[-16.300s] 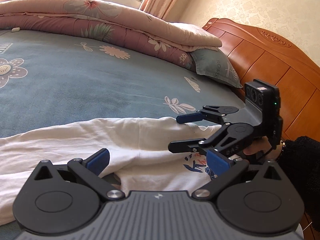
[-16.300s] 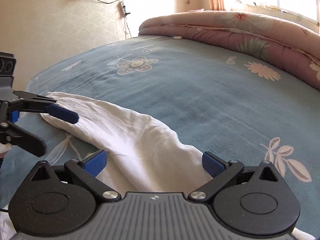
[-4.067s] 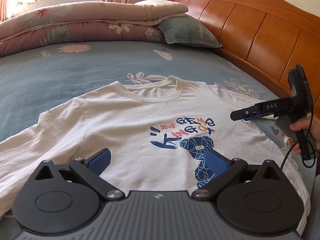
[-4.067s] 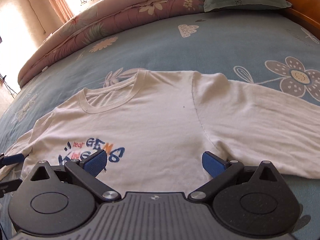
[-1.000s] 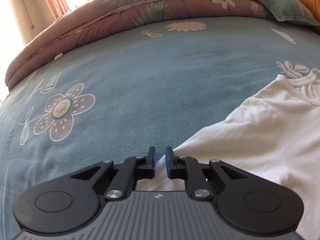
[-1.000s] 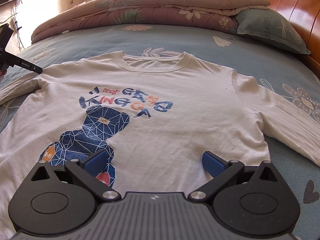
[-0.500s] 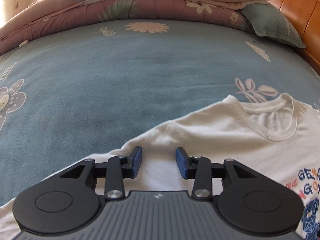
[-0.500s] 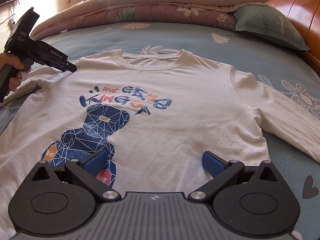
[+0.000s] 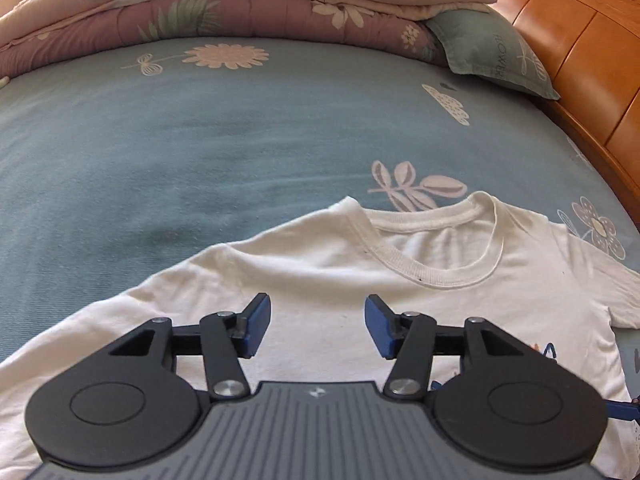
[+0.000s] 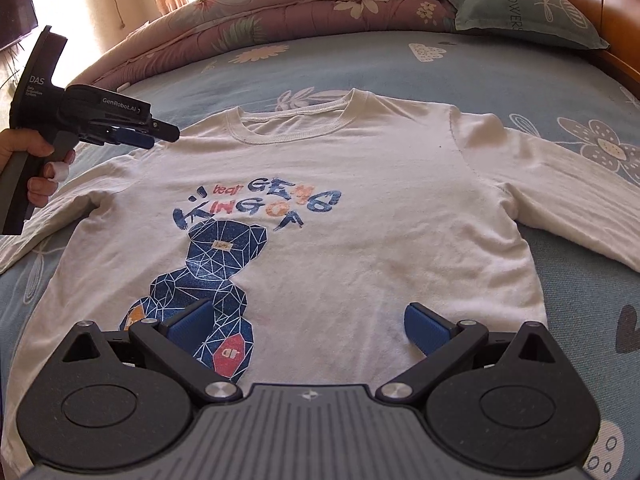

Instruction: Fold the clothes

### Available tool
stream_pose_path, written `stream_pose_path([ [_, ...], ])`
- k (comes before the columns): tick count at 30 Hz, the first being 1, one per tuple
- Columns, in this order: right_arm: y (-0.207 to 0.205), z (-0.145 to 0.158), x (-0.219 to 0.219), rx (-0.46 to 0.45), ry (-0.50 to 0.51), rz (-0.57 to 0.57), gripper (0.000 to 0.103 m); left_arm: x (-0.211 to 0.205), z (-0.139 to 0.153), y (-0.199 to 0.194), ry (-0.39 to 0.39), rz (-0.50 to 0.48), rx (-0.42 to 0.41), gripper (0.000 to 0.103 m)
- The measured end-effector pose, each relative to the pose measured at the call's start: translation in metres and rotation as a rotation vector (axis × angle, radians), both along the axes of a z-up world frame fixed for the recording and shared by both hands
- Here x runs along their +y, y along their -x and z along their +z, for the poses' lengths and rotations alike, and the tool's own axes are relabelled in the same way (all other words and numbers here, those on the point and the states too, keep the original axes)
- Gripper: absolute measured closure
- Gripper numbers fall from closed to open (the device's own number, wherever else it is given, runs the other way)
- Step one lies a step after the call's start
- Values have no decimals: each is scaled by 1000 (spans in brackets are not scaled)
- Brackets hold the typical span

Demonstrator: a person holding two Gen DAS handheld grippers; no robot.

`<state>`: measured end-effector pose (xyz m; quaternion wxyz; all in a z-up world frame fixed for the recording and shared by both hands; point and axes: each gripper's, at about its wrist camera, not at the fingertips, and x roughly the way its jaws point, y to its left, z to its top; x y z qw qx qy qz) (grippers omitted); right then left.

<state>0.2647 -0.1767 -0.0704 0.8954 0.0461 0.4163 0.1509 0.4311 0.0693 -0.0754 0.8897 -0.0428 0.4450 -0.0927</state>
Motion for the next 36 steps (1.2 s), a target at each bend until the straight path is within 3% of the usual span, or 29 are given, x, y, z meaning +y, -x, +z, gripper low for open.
stream_pose_path([
  [5,2,6,-1,-2,-22,16,0,-2,-20,-30,-88,52,-23,49],
  [9,4,11,-6,-6,-48,10,0,7,6,-20,-76,82,-11,49],
  [13,9,19,-8,-30,-71,17,0,26,41,22,-97,69,-51,44],
  [18,15,25,-8,-41,-115,31,0,83,60,86,-96,220,-52,39],
  [27,16,20,-2,-33,-125,36,0,181,10,163,11,561,-15,44],
  [31,12,13,0,-18,-119,40,0,203,-17,166,-19,635,-17,43],
  [36,8,6,4,-6,-89,41,0,221,-21,137,-112,628,-49,38],
])
